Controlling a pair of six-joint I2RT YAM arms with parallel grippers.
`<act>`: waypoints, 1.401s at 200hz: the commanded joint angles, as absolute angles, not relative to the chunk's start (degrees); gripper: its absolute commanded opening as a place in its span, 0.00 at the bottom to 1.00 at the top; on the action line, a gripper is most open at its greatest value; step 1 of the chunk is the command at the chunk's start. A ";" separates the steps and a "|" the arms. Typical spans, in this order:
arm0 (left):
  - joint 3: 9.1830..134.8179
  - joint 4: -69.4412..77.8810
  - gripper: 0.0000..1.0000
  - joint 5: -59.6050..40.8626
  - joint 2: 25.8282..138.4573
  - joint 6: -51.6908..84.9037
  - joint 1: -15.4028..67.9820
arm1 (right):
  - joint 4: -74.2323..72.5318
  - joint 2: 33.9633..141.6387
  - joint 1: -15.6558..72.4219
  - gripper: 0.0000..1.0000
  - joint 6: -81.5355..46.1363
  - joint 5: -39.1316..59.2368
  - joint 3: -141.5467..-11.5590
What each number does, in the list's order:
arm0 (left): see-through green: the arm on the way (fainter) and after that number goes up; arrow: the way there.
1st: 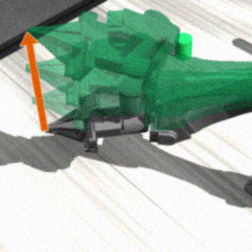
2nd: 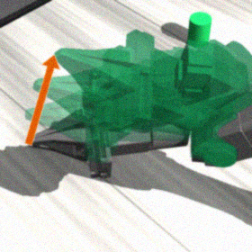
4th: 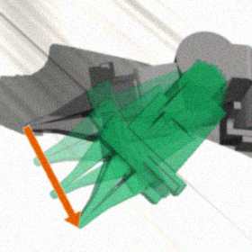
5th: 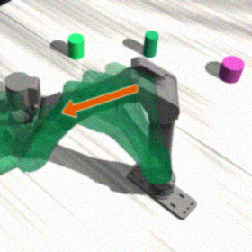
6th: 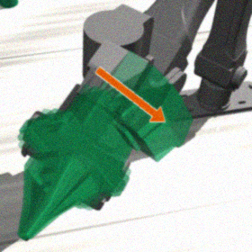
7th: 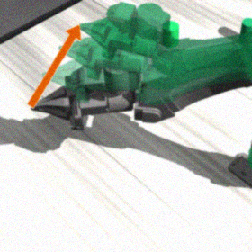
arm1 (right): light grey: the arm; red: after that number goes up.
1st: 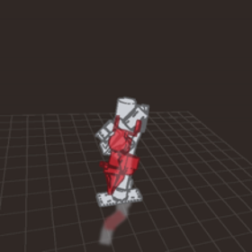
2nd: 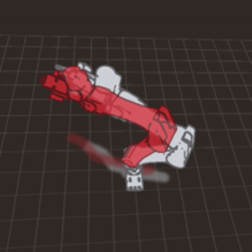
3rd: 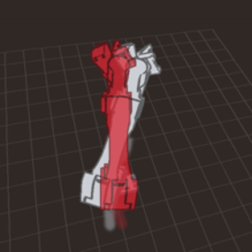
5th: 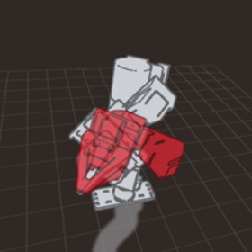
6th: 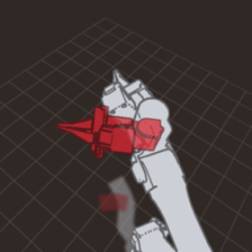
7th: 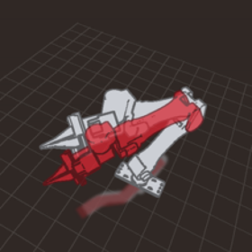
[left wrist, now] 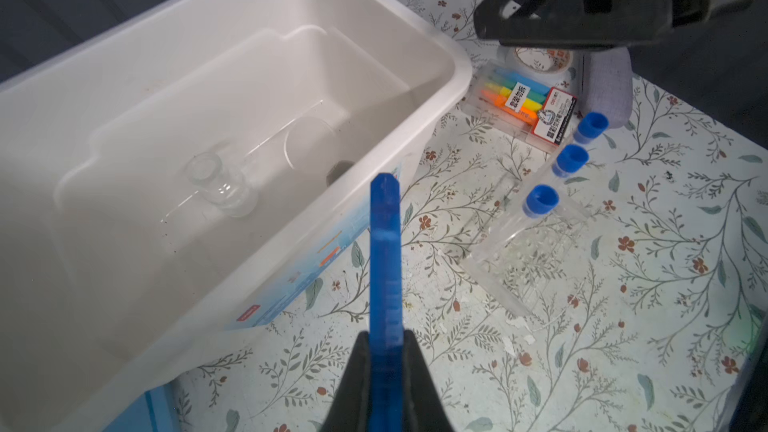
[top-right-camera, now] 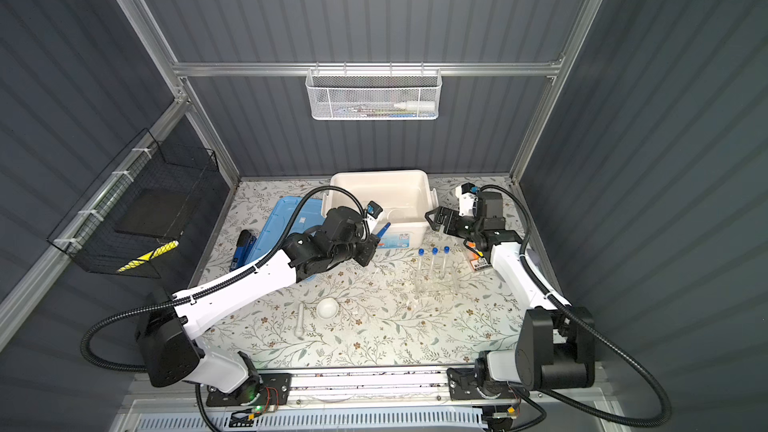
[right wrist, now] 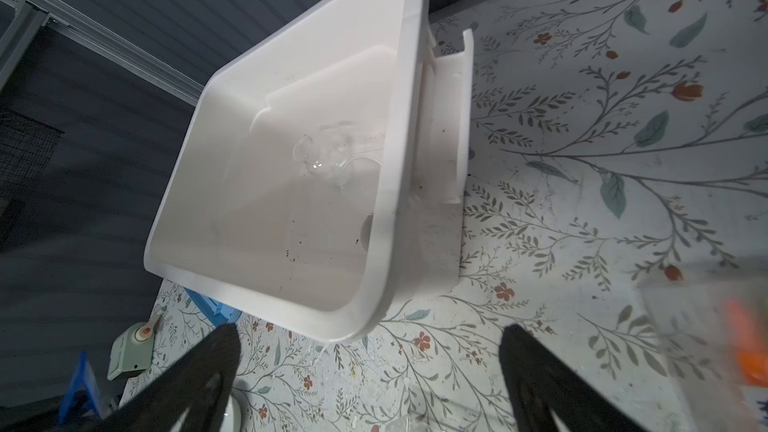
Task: Organize the chemistry lab equipment
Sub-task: 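Lift the blue tweezers with the left gripper and carry them over the bin, then lower the tweezers into the bin and open the left gripper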
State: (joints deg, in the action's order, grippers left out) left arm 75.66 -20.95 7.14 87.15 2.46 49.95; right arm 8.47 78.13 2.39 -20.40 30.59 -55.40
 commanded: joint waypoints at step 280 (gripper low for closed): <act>123.74 -42.19 0.11 -6.94 133.84 -9.70 31.89 | 1.95 73.45 2.31 0.99 -18.98 38.07 -50.70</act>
